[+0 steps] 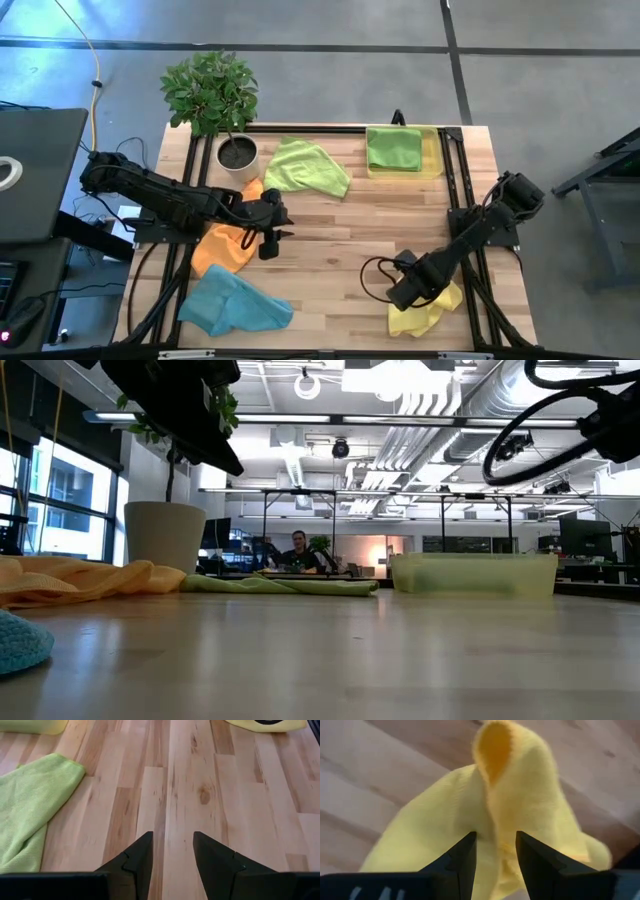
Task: Fold microfiber towels
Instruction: Fold the yellow microfiber towel
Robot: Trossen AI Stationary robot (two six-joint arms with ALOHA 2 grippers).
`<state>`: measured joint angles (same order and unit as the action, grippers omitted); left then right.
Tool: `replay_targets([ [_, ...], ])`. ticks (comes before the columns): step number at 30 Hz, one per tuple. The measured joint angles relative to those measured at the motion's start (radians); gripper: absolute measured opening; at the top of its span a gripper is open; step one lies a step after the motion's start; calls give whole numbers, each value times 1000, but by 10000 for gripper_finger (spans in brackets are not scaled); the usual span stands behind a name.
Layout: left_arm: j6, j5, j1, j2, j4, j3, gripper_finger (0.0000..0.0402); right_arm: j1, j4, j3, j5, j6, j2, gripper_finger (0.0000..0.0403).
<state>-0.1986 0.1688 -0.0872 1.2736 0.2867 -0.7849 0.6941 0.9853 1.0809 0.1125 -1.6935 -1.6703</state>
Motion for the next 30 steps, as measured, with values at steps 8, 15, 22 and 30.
replay_targets([
  [8,0,0,0,0,0,0,129,2,-82,0,-19,0,0,128],
  [15,15,1,0,0,0,0,129,9,-90,0,-57,0,-8,126],
  [22,19,1,0,0,-2,0,129,9,-77,0,-112,0,-24,49],
  [30,19,3,0,0,-28,0,129,8,-61,2,-232,-4,-35,5],
])
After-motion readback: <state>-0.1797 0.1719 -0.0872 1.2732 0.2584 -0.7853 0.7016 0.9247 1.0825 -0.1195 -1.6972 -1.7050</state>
